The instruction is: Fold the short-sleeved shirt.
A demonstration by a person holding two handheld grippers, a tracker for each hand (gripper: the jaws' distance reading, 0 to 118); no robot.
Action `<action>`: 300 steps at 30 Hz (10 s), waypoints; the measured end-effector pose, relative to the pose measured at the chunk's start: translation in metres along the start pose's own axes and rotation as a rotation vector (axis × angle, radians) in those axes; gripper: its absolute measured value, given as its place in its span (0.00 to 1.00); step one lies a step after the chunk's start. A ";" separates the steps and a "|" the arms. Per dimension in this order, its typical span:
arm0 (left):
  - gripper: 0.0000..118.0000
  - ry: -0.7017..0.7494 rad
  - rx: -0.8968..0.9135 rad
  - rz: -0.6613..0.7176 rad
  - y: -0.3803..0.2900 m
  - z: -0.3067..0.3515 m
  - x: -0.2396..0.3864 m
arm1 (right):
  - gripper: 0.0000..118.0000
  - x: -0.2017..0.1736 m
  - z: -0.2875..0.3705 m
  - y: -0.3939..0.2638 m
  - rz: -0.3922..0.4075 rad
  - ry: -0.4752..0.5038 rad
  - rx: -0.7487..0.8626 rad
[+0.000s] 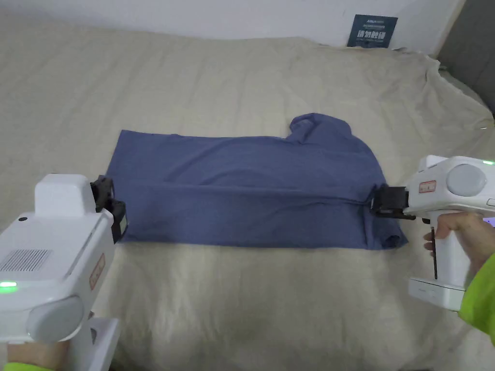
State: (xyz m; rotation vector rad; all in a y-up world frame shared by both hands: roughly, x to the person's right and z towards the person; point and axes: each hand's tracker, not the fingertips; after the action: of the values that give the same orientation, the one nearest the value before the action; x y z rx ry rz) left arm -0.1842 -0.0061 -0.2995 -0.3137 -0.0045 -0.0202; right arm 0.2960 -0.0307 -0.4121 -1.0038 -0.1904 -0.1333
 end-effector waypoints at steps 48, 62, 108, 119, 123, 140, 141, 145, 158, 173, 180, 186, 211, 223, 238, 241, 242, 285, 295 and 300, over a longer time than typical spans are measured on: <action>0.00 0.061 -0.887 0.018 -0.023 -0.197 -0.060 | 0.06 0.004 -0.054 -0.019 -0.047 -0.067 -0.120; 0.00 -0.047 -0.742 0.127 0.042 -0.095 -0.114 | 0.06 0.035 0.042 -0.022 0.020 0.052 -0.069; 0.00 -0.037 0.125 -0.063 0.024 0.031 0.005 | 0.19 -0.041 0.186 -0.142 0.079 0.048 0.820; 0.00 -0.059 0.097 -0.023 0.018 0.036 0.013 | 0.00 -0.048 0.176 -0.137 0.088 0.040 0.778; 0.00 -0.057 0.095 -0.028 0.020 0.035 0.012 | 0.00 -0.051 0.175 -0.114 0.098 0.052 0.753; 0.00 -0.021 0.066 0.025 0.033 -0.015 0.006 | 0.78 -0.038 0.006 0.100 0.081 0.036 0.201; 0.00 -0.020 0.063 0.024 0.033 -0.020 0.005 | 0.87 -0.036 -0.012 0.105 0.078 0.024 0.140; 0.00 -0.010 0.036 0.026 0.029 -0.038 0.004 | 0.89 -0.028 -0.067 0.110 0.020 -0.029 -0.029; 0.00 0.030 -0.080 0.054 0.005 -0.083 0.000 | 0.31 -0.014 -0.136 0.088 -0.030 -0.132 -0.166; 0.88 0.005 -0.474 0.083 0.058 -0.203 -0.070 | 0.02 -0.015 -0.087 0.103 0.018 -0.080 -0.077; 0.88 0.119 -0.753 0.023 0.033 -0.284 -0.087 | 0.02 -0.013 -0.089 0.102 0.025 -0.082 -0.071; 0.75 0.149 -0.801 0.023 0.014 -0.316 -0.086 | 0.02 -0.011 -0.098 0.100 0.034 -0.089 -0.073; 0.00 0.004 -0.510 0.160 0.088 -0.182 -0.112 | 0.02 -0.007 0.014 0.076 0.041 -0.090 0.111; 0.00 -0.035 -0.496 0.213 0.031 -0.063 -0.136 | 0.02 0.036 0.085 -0.036 -0.020 -0.038 0.150; 0.00 0.102 -0.707 0.201 -0.086 -0.045 -0.108 | 0.02 0.038 0.007 -0.137 -0.085 -0.125 -0.087; 0.04 0.099 -0.715 0.196 -0.079 -0.046 -0.111 | 0.05 0.034 0.009 -0.134 -0.071 -0.131 -0.085; 0.18 0.114 -0.713 0.188 -0.076 -0.045 -0.111 | 0.12 0.034 0.014 -0.131 -0.058 -0.136 -0.081; 0.00 -0.036 0.081 -0.013 0.006 0.033 -0.004 | 0.00 -0.049 0.175 -0.152 0.100 0.015 0.810; 0.00 -0.048 0.076 -0.024 0.013 0.031 -0.013 | 0.00 -0.048 0.169 -0.146 0.089 0.011 0.799; 0.00 -0.155 0.008 0.039 0.038 0.026 -0.040 | 0.00 -0.050 0.172 -0.143 0.095 0.017 0.777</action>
State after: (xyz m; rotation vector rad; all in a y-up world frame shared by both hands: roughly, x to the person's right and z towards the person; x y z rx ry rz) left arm -0.2231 0.0388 -0.2867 -0.3072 -0.1517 0.0430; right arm 0.2018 0.0399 -0.2158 -0.2362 -0.1581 0.0240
